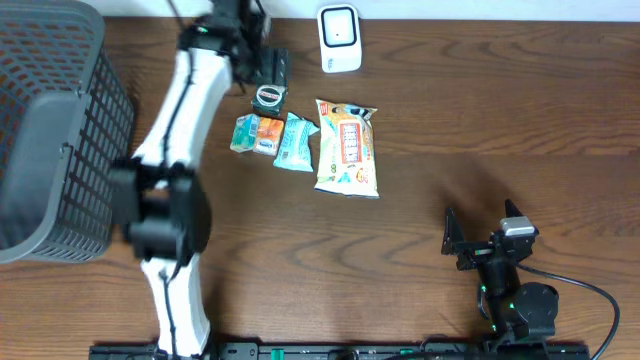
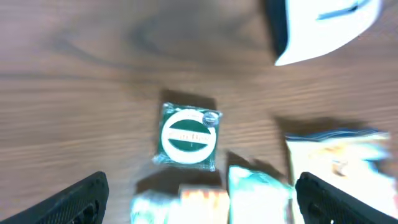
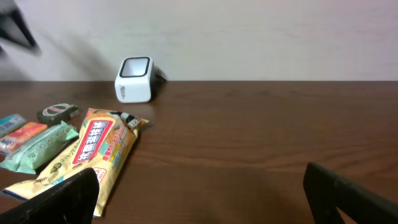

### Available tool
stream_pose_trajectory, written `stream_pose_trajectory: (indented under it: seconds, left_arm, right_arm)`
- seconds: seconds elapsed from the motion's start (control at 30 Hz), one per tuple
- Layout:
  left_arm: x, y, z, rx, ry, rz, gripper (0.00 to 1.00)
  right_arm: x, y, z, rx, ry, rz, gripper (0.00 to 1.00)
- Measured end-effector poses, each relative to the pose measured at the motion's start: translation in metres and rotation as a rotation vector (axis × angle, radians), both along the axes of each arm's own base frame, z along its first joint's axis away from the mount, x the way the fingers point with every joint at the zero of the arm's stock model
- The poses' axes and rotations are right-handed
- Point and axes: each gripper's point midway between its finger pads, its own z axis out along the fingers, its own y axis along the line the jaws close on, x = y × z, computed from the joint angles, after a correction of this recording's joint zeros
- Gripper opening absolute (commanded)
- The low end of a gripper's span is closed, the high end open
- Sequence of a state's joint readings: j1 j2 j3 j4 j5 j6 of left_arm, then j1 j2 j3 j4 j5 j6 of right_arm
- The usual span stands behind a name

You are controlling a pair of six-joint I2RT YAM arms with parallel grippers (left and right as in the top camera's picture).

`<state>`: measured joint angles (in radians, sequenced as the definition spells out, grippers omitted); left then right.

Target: Scan the item barcode

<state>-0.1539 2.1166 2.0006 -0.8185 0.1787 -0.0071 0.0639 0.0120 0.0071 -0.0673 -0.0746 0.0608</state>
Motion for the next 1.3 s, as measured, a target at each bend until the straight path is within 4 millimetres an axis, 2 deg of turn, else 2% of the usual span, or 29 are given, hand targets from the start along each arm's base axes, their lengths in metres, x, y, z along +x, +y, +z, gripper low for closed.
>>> stream_pose_trajectory:
  seconds: [0.13,0.17,0.2,0.3,0.37,0.53,0.7,0.9,1.3]
  left_arm:
    - [-0.047,0.013,0.098,-0.008,-0.111,0.003,1.0]
    - [-0.06,0.017,0.118,-0.005,-0.134,0.004,1.0]
    - [-0.073,0.021,0.136,0.008,-0.161,0.006,1.0]
    - [-0.1,0.035,0.167,0.055,-0.203,0.035,0.98]
    - [-0.107,0.048,0.166,0.088,-0.182,0.079,0.98]
    - [-0.112,0.089,0.142,0.122,-0.072,0.236,0.98]
    - [-0.122,0.121,0.132,0.136,-0.009,0.342,0.98]
    - [-0.129,0.129,0.128,0.134,0.023,0.373,0.98]
    - [-0.133,0.13,0.125,0.136,0.042,0.377,0.98]
  right_arm:
    - [0.0,0.0,0.0,0.0,0.0,0.0,0.99]
    - [0.0,0.0,0.0,0.0,0.0,0.0,0.99]
    - [0.0,0.0,0.0,0.0,0.0,0.0,0.99]
    - [0.0,0.0,0.0,0.0,0.0,0.0,0.99]
    - [0.0,0.0,0.0,0.0,0.0,0.0,0.99]
    - [0.0,0.0,0.0,0.0,0.0,0.0,0.99]
    - [0.0,0.0,0.0,0.0,0.0,0.0,0.99]
    - [0.0,0.0,0.0,0.0,0.0,0.0,0.99]
    - [0.0,0.0,0.0,0.0,0.0,0.0,0.99]
